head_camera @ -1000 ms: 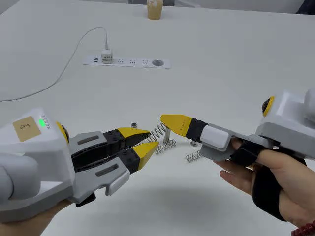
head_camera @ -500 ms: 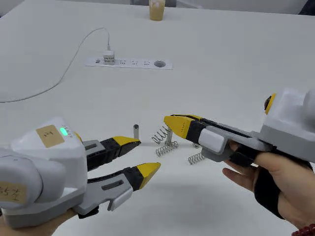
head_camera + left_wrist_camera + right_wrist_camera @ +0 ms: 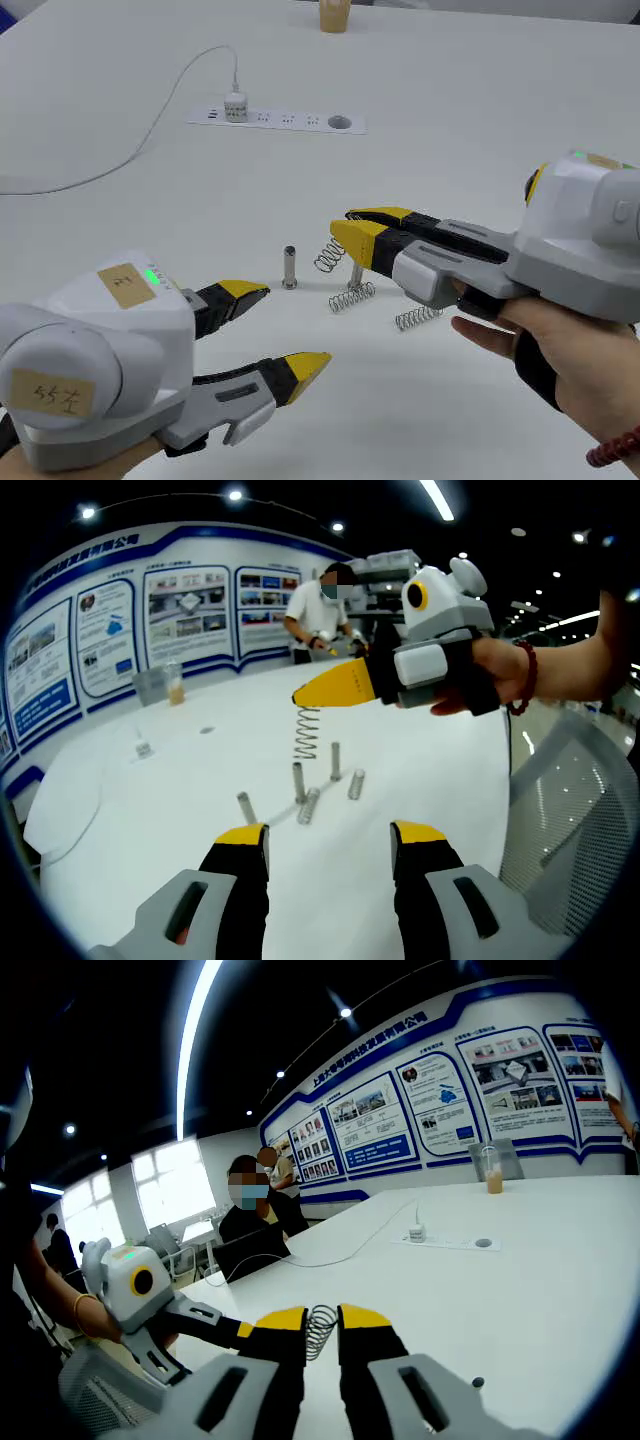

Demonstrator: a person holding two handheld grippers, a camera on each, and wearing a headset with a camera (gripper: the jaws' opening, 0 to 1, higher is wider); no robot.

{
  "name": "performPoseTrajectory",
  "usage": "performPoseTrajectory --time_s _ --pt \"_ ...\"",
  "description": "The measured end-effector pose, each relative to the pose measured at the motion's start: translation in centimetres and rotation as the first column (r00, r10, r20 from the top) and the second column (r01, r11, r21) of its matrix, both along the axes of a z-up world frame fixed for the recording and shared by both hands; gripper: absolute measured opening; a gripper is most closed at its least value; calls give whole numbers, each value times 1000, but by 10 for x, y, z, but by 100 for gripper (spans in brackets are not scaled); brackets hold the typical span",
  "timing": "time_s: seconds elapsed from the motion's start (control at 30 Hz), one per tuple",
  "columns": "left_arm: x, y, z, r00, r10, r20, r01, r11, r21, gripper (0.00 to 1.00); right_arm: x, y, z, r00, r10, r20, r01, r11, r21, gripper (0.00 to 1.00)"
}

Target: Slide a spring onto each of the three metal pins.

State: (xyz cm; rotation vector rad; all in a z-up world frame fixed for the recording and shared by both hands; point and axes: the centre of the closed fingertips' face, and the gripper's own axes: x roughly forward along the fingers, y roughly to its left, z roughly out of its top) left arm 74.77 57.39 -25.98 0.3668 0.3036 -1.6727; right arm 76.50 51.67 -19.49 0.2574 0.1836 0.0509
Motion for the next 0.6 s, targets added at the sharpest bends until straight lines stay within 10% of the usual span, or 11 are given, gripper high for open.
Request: performPoseTrajectory --time_s 0.6 --pt "4 -2 -8 999 24 -33 -24 1000 -5 69 32 -20 -20 999 -30 -26 26 993 -112 12"
